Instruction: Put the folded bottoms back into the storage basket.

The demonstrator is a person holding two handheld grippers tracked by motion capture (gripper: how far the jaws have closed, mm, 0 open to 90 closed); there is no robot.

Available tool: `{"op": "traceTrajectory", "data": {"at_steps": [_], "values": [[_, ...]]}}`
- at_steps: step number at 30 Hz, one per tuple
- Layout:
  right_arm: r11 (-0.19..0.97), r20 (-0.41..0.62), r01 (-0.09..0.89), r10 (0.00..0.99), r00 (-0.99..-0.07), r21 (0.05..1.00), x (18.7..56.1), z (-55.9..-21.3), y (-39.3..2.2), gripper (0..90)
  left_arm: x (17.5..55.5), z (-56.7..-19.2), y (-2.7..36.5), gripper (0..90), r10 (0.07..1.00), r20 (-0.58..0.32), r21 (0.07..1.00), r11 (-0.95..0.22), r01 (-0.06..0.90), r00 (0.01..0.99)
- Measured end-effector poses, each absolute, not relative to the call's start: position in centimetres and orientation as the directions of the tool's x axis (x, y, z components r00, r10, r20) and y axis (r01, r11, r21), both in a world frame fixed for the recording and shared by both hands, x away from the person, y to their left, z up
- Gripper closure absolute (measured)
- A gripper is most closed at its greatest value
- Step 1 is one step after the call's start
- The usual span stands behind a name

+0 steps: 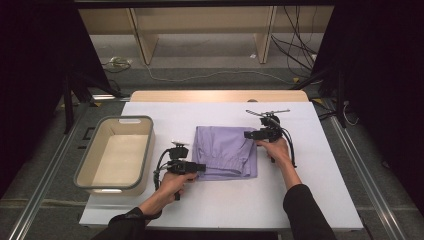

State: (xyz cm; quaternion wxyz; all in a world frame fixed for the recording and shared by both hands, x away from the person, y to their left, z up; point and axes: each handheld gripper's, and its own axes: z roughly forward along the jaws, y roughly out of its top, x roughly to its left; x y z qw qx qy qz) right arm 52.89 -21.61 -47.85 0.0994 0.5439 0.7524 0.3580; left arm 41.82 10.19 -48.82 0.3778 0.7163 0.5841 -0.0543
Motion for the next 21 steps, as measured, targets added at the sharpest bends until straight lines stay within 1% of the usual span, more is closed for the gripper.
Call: {"op": "traceTrajectory", "data": {"at_steps": [5, 6, 7, 8, 9, 10, 11, 12, 13, 15, 16, 21], "values": [[0.154, 0.242, 0.751, 0.889, -0.389, 0.642, 53.1, -48.1, -21.2, 24.7, 41.8, -48.9, 10.3, 74.7, 0.790, -0.529, 0.476, -0.026, 0.879, 0.310], [0.159, 0.242, 0.759, 0.890, -0.387, 0.632, 53.2, -48.2, -20.9, 28.0, 41.8, -48.9, 10.4, 75.2, 0.790, -0.527, 0.477, -0.030, 0.879, 0.313], [0.159, 0.242, 0.759, 0.890, -0.387, 0.632, 53.2, -48.2, -20.9, 28.0, 41.8, -48.9, 10.4, 75.2, 0.790, -0.529, 0.477, -0.026, 0.879, 0.311], [0.168, 0.222, 0.759, 0.897, -0.383, 0.629, 53.3, -48.3, -20.7, 32.2, 41.8, -48.9, 10.4, 75.6, 0.789, -0.528, 0.477, -0.029, 0.878, 0.313], [0.168, 0.222, 0.759, 0.897, -0.383, 0.629, 53.3, -48.3, -20.7, 32.2, 41.8, -48.9, 10.3, 75.6, 0.789, -0.529, 0.478, -0.027, 0.878, 0.313], [0.167, 0.214, 0.761, 0.902, -0.374, 0.627, 53.3, -48.2, -20.6, 39.9, 41.8, -48.9, 10.4, 76.0, 0.788, -0.528, 0.479, -0.030, 0.877, 0.316], [0.167, 0.214, 0.761, 0.902, -0.374, 0.627, 53.3, -48.2, -20.6, 39.9, 41.8, -48.9, 10.4, 76.2, 0.788, -0.528, 0.479, -0.030, 0.877, 0.316], [0.150, 0.214, 0.760, 0.909, -0.357, 0.632, 53.3, -48.3, -20.7, 47.8, 41.9, -49.0, 10.4, 76.3, 0.787, -0.530, 0.480, -0.030, 0.877, 0.317], [0.150, 0.214, 0.760, 0.909, -0.357, 0.632, 53.3, -48.3, -20.7, 47.8, 41.8, -49.0, 10.4, 76.3, 0.785, -0.533, 0.480, -0.026, 0.877, 0.315], [0.130, 0.233, 0.765, 0.909, -0.346, 0.631, 53.4, -48.3, -21.0, 56.5, 41.9, -49.0, 10.5, 76.8, 0.781, -0.537, 0.483, -0.026, 0.875, 0.320], [0.130, 0.233, 0.765, 0.909, -0.346, 0.631, 53.4, -48.3, -21.0, 56.5, 41.9, -49.0, 10.5, 77.0, 0.781, -0.537, 0.483, -0.026, 0.875, 0.320], [0.111, 0.280, 0.777, 0.894, -0.351, 0.619, 53.4, -48.5, -21.2, 73.0, 41.9, -49.0, 10.5, 77.3, 0.778, -0.538, 0.486, -0.029, 0.874, 0.325]]}}
